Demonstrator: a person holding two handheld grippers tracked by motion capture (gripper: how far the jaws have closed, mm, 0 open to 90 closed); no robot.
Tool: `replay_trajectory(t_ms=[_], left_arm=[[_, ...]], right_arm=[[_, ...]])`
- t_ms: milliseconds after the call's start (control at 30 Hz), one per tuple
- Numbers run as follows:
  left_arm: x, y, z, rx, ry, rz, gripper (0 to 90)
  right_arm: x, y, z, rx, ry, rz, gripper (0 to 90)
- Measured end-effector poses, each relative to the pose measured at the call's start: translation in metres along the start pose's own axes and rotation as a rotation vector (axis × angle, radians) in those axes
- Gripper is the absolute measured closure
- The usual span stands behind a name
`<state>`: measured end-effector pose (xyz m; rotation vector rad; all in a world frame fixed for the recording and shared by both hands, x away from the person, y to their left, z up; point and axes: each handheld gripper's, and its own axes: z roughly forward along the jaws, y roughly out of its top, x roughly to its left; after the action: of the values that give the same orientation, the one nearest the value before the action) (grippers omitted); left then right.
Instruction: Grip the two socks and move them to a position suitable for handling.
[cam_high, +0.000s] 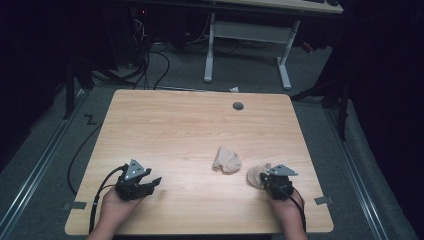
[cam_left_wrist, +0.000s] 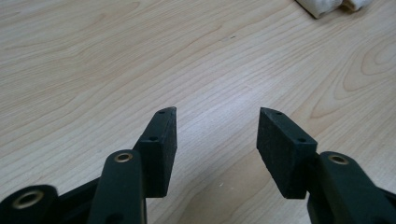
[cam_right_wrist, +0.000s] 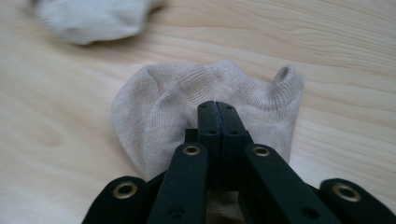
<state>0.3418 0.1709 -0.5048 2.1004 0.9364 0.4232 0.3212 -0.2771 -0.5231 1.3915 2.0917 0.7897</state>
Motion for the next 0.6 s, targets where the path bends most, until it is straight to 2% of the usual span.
replay_trajectory(t_ms=[267, 433, 533, 567, 600], left_arm=[[-0.014, 0.004, 0.002, -0.001, -0.03, 0.039, 48.5], [-0.023, 0.006, 0.003, -0.005, -0.06, 0.058, 50.1], [-0.028, 0.008, 0.005, 0.0, -0.087, 0.053, 51.5], [-0.031, 0.008, 0.005, -0.006, -0.114, 0.036, 54.5], [-0.031, 0.008, 0.005, -0.006, -0.114, 0.036, 55.6]], right_arm=[[0.051, 0.002, -0.005, -0.004, 0.078, -0.148, 89.7], [0.076, 0.005, -0.005, -0.014, 0.136, -0.195, 89.7], [0.091, 0.008, -0.003, -0.019, 0.161, -0.224, 89.7], [0.101, 0.01, -0.002, -0.026, 0.174, -0.26, 89.6], [0.101, 0.01, -0.002, -0.026, 0.174, -0.26, 89.6]])
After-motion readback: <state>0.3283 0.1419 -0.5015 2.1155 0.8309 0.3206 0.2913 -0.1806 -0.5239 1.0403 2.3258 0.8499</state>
